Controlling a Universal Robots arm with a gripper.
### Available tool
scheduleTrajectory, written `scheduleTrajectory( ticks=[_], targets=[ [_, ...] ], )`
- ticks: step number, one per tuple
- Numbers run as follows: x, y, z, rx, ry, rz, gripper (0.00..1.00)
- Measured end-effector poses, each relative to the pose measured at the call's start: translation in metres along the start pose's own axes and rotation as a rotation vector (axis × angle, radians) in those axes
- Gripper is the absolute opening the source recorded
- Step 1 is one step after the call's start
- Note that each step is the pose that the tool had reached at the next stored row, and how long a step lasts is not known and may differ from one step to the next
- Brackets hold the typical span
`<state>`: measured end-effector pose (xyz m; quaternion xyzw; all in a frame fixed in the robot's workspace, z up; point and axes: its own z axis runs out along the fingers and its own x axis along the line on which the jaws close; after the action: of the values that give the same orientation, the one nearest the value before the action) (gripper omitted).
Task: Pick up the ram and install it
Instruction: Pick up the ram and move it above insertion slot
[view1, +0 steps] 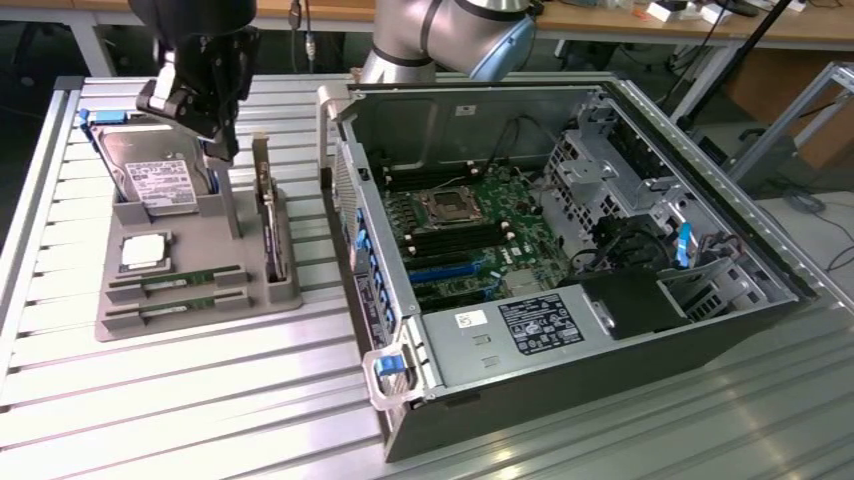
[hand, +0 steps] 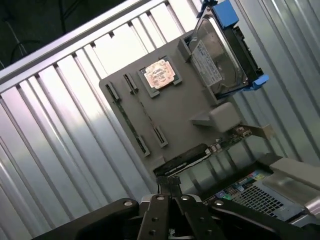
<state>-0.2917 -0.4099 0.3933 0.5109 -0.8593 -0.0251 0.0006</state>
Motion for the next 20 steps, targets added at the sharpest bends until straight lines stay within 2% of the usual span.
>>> scheduleTrajectory(
  ticks=[4, 6, 8, 18, 20],
  targets=[
    [0.0, 0.0, 0.0, -0.0033, 0.0059, -0.134, 0.1],
    [0.0, 0.0, 0.0, -0.0059, 0.0106, -0.239, 0.1],
    [0.0, 0.0, 0.0, -0.0072, 0.0128, -0.291, 0.1],
    [0.0, 0.0, 0.0, -0.0073, 0.0131, -0.298, 0.11],
    [0.0, 0.0, 0.0, -0.0073, 0.013, -0.298, 0.23]
  ],
)
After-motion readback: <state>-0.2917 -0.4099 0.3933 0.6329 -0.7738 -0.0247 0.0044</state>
